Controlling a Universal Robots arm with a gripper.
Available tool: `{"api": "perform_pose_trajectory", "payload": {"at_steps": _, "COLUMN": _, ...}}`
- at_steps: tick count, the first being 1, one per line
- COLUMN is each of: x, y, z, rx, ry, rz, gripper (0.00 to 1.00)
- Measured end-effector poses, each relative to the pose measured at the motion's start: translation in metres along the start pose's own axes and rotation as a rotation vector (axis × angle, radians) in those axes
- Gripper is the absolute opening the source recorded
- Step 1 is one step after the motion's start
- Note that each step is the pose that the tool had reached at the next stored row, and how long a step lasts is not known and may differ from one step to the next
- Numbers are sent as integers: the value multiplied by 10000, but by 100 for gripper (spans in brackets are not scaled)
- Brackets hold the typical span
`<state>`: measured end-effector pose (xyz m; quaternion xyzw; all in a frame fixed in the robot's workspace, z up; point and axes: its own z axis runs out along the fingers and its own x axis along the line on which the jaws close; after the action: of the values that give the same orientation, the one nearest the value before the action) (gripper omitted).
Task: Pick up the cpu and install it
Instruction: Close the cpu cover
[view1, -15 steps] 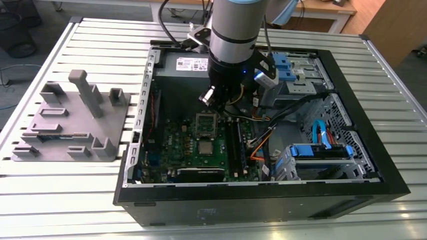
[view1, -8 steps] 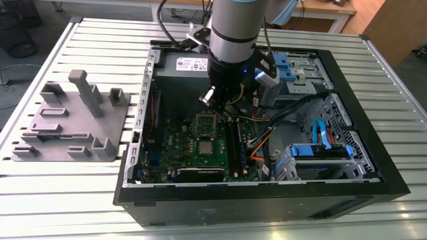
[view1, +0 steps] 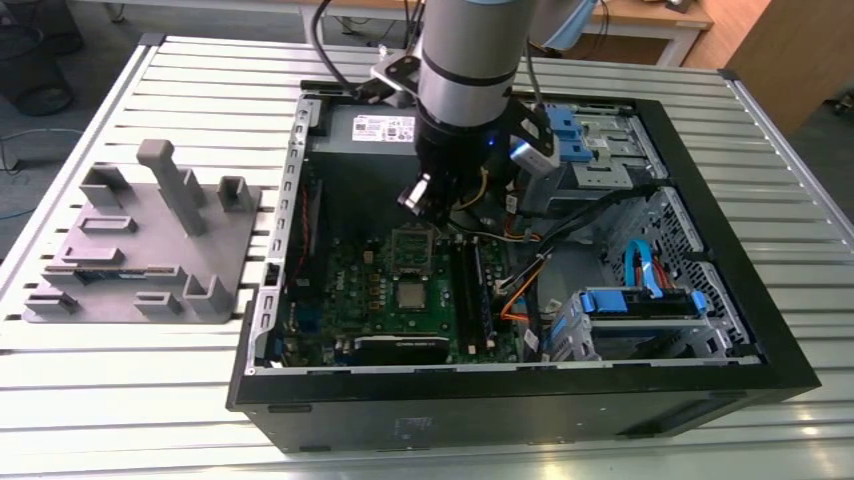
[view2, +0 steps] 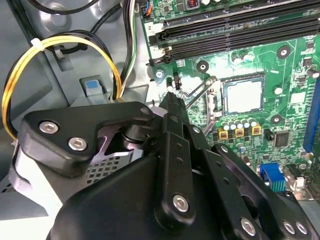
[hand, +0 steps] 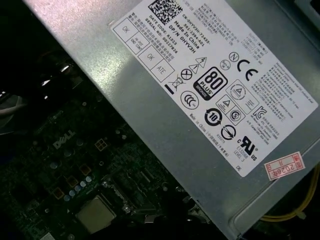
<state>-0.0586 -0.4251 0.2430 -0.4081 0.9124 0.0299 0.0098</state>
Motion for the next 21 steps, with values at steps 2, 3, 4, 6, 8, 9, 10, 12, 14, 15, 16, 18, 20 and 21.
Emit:
{"api": "perform_pose_trajectory", "payload": {"at_steps": 2, "x": 7, "y": -3, "z": -1, "rx": 1, "ry": -1, "rz": -37, "gripper": 13}}
{"api": "perform_pose_trajectory", "payload": {"at_steps": 3, "x": 7, "y": -3, "z": -1, "rx": 1, "ry": -1, "rz": -47, "gripper": 13}}
{"api": "perform_pose_trajectory", "payload": {"at_steps": 4, "x": 7, "y": -3, "z": -1, "rx": 0, "ry": -1, "rz": -56, "gripper": 13}}
{"api": "perform_pose_trajectory", "payload": {"at_steps": 6, "x": 9, "y": -4, "z": -8, "rx": 0, "ry": 1, "rz": -71, "gripper": 13}}
{"api": "perform_pose_trajectory", "payload": {"at_steps": 8, "x": 8, "y": -4, "z": -22, "rx": -4, "ry": -1, "rz": -89, "gripper": 13}}
{"api": "perform_pose_trajectory", "payload": {"at_steps": 9, "x": 9, "y": -4, "z": -27, "rx": -6, "ry": -3, "rz": -99, "gripper": 13}}
{"api": "perform_pose_trajectory", "payload": {"at_steps": 10, "x": 10, "y": -5, "z": -29, "rx": -8, "ry": -6, "rz": -108, "gripper": 13}}
{"api": "perform_pose_trajectory", "payload": {"at_steps": 12, "x": 12, "y": -5, "z": -32, "rx": -9, "ry": -6, "rz": -132, "gripper": 13}}
{"api": "perform_pose_trajectory", "payload": {"at_steps": 14, "x": 17, "y": -6, "z": -34, "rx": -6, "ry": -7, "rz": -158, "gripper": 13}}
{"api": "perform_pose_trajectory", "payload": {"at_steps": 15, "x": 21, "y": -6, "z": -34, "rx": -3, "ry": -8, "rz": -170, "gripper": 13}}
{"api": "perform_pose_trajectory", "payload": {"at_steps": 16, "x": 24, "y": -6, "z": -34, "rx": -2, "ry": -10, "rz": -184, "gripper": 13}}
{"api": "perform_pose_trajectory", "payload": {"at_steps": 18, "x": 28, "y": -5, "z": -34, "rx": 1, "ry": -12, "rz": -211, "gripper": 13}}
{"api": "perform_pose_trajectory", "payload": {"at_steps": 20, "x": 29, "y": -5, "z": -35, "rx": 0, "ry": -13, "rz": -236, "gripper": 13}}
{"api": "perform_pose_trajectory", "payload": {"at_steps": 21, "x": 30, "y": -5, "z": -36, "rx": -2, "ry": -15, "rz": -246, "gripper": 13}}
